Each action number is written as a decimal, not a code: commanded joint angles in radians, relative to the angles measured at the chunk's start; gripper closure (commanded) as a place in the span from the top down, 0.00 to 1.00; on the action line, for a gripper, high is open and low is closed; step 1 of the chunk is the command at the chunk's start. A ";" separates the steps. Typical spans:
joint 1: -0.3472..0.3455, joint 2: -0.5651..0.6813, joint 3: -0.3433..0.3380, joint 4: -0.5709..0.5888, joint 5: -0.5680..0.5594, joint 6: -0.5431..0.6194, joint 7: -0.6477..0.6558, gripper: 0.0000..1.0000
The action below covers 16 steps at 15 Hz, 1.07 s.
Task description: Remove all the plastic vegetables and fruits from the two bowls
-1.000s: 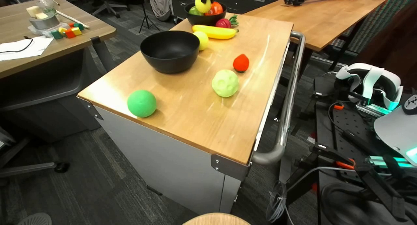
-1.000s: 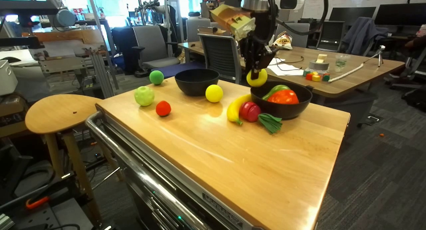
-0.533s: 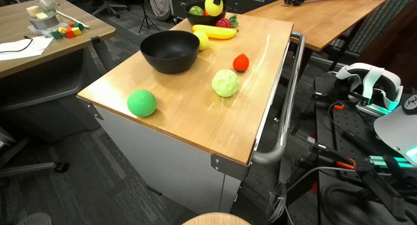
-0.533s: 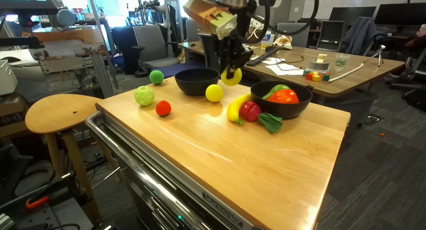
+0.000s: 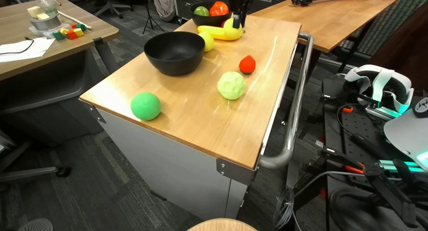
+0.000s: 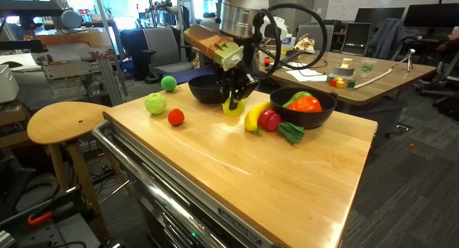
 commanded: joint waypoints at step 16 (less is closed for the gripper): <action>-0.051 0.078 -0.054 0.335 0.057 -0.034 0.186 1.00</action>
